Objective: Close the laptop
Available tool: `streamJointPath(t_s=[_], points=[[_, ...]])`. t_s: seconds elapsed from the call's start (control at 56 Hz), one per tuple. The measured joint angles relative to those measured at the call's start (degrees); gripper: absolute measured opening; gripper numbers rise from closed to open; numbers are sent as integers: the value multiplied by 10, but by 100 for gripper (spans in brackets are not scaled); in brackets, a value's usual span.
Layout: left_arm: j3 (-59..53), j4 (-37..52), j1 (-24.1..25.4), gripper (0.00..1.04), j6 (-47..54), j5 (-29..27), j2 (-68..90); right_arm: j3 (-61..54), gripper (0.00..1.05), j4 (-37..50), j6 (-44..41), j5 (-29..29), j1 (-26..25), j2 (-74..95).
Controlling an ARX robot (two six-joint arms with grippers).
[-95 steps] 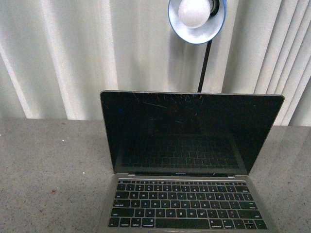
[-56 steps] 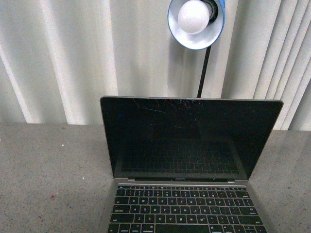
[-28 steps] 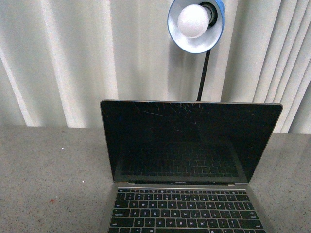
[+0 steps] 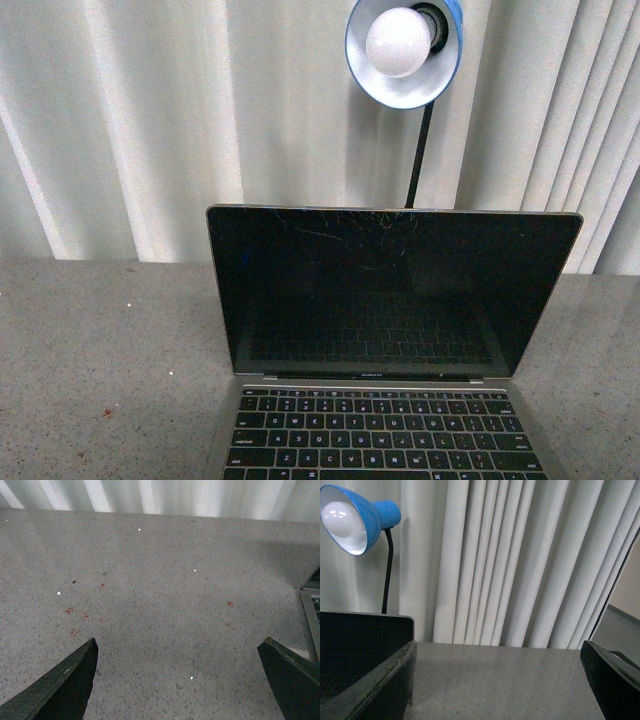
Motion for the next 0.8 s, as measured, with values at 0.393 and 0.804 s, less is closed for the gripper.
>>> streamJointPath(t_s=[0.393,0.804], points=[[170,310,27,98,71,121,386,222,97,282,-44,-167,-156,529],[469,276,0,98,249,254,633,556,97,97,-214,-261,-162,787]])
